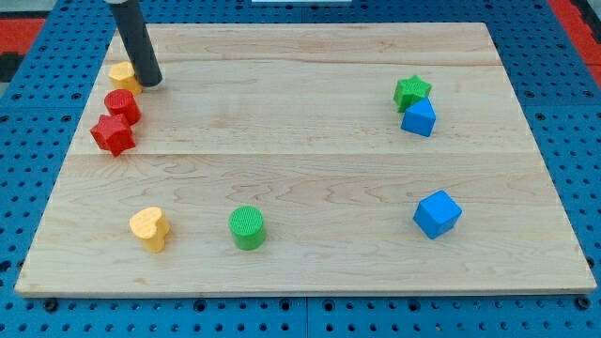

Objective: Place the yellow heart below the red star

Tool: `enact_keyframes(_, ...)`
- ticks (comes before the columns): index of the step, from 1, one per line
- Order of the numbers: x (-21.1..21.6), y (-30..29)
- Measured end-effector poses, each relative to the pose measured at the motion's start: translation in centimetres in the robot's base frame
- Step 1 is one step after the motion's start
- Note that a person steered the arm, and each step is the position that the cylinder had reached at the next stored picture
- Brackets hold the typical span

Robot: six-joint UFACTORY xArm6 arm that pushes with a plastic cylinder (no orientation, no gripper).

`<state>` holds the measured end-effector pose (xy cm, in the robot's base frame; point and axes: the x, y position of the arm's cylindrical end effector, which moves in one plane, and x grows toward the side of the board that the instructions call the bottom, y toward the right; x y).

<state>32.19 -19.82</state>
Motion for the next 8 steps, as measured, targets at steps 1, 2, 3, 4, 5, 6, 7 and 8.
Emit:
enact_keyframes(1,0.0,9.8)
enact_keyframes(2,6.6,11.4)
enact_keyframes(3,13.6,10.7)
enact_keyframes(4,19.0,10.7)
enact_keyframes(5,23.8,10.2)
enact_keyframes(6,25.1,5.7)
enact_keyframes(7,22.7,0.3)
enact_keyframes(8,21.3,-1.3)
